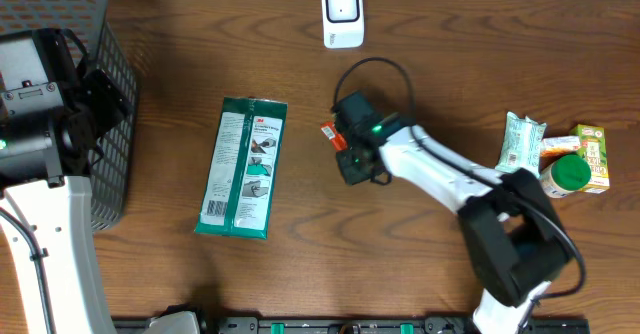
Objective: Scan the item barcode
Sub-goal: 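Lift the red Nescafé stick up under the white scanner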
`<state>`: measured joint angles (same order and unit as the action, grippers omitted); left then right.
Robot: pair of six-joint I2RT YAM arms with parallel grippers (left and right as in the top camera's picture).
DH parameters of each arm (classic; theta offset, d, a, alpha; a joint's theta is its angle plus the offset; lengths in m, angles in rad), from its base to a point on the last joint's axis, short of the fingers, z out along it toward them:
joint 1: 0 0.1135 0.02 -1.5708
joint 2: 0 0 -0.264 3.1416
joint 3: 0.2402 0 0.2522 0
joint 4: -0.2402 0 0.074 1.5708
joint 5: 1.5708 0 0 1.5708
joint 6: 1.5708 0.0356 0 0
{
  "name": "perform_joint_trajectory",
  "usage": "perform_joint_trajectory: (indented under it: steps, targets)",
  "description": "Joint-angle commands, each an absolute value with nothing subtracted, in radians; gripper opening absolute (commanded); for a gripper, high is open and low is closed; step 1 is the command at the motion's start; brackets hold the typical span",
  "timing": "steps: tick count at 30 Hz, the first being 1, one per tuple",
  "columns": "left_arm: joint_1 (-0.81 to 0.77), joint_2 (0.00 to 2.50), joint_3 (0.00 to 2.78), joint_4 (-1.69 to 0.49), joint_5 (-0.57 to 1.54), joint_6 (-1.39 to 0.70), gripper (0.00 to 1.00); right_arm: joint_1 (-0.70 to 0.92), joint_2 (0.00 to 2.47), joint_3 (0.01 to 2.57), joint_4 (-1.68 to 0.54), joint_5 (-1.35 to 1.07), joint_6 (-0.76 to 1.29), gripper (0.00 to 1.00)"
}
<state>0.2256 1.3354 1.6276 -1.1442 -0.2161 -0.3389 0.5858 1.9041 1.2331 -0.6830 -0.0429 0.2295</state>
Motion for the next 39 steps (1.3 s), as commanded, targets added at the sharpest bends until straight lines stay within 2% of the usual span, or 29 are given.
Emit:
perform_joint_trajectory:
  steps: [1,5,12,21,26,30,33,34,39]
  targets:
    - [0.229,1.339,1.634,-1.144,-0.229,-0.330,0.88,0.525,1.829,1.230,-0.690,-0.340,0.155,0.01]
    - [0.229,1.339,1.634,-1.144,-0.229,-0.330,0.88,0.479,1.831,1.229,-0.707,-0.472,0.151,0.01]
    - [0.229,1.339,1.634,-1.144,-0.229,-0.330,0.88,0.444,1.831,1.226,-0.706,-0.536,0.106,0.01]
    - [0.229,1.339,1.634,-1.144,-0.229,-0.330,0.88,0.393,1.831,1.226,-0.661,-0.910,0.077,0.01]
    - [0.229,1.339,1.634,-1.144,-0.229,-0.330,0.88,0.356,1.831,1.227,-0.650,-1.040,0.111,0.01]
    - [0.229,1.339,1.634,-1.144,-0.229,-0.330,0.88,0.307,1.831,1.227,-0.508,-1.235,0.240,0.01]
    - [0.229,1.339,1.634,-1.144,-0.229,-0.330,0.88,0.275,1.831,1.227,-0.297,-1.341,0.442,0.01]
    - [0.229,1.339,1.634,-1.144,-0.229,-0.330,0.88,0.262,1.831,1.227,-0.089,-1.372,0.639,0.01]
    - [0.229,1.339,1.634,-1.144,-0.229,-0.330,0.88,0.257,1.831,1.232,0.532,-1.378,1.215,0.01]
